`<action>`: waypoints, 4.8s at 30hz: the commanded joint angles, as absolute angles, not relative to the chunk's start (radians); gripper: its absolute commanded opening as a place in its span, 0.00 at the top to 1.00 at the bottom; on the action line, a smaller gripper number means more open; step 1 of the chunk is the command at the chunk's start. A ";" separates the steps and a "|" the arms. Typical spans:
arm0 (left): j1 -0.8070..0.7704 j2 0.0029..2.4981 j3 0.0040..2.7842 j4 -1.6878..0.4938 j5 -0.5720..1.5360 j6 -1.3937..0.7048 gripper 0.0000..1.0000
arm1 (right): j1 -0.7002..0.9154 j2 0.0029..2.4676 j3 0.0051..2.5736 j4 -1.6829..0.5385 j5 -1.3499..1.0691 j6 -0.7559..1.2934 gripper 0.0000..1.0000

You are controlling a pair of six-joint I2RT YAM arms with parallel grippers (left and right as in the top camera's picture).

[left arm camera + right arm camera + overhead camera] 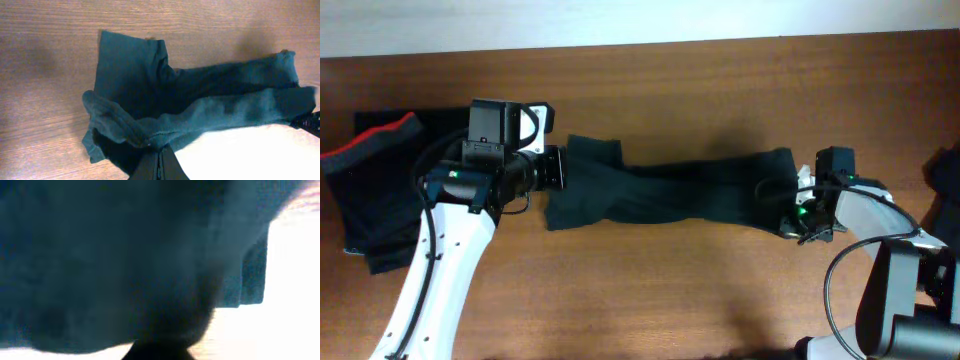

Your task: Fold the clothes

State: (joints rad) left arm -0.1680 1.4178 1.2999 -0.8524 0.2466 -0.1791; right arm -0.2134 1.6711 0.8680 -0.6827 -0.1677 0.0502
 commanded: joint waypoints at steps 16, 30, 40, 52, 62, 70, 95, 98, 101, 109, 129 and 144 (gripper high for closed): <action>-0.165 1.338 1.423 -0.904 0.213 -0.159 1.00 | -0.216 1.423 1.555 -1.206 -0.199 0.052 0.96; -0.085 1.206 1.532 -0.918 0.213 -0.159 1.00 | -0.217 1.416 1.694 -1.270 -0.161 0.004 0.96; -0.030 1.172 1.655 -0.973 0.212 -0.160 1.00 | -0.218 1.364 1.777 -1.344 -0.088 0.008 0.96; -0.030 1.618 1.660 -0.599 0.213 -0.159 1.00 | -0.216 1.745 1.779 -1.002 -0.148 0.008 0.96; -0.023 1.726 2.010 -0.598 0.221 -0.073 1.00 | -0.216 1.753 1.958 -0.921 -0.180 0.067 0.96; -0.024 1.772 2.029 -1.115 0.221 -0.073 1.00 | -0.216 1.765 1.917 -1.307 -0.107 0.057 0.96; -0.054 1.995 1.755 -1.419 0.221 -0.030 1.00 | -0.216 1.765 1.349 -1.246 -0.007 0.061 0.96; -0.076 1.995 1.755 -1.339 0.220 -0.030 1.00 | -0.216 1.765 1.349 -1.209 -0.007 0.061 0.95; -0.096 1.995 1.755 -1.285 0.220 -0.030 1.00 | -0.216 1.765 1.335 -1.193 -0.007 0.061 0.93; -0.101 1.989 1.757 -1.330 0.217 -0.028 1.00 | -0.216 1.762 1.357 -1.202 -0.052 0.060 0.96; -0.061 1.983 2.008 -0.665 0.108 -0.074 1.00 | -0.216 1.763 1.612 -0.686 -0.085 0.105 0.91; -0.062 2.088 2.007 -0.336 0.054 -0.074 1.00 | -0.216 1.888 1.612 -0.228 -0.068 0.105 0.96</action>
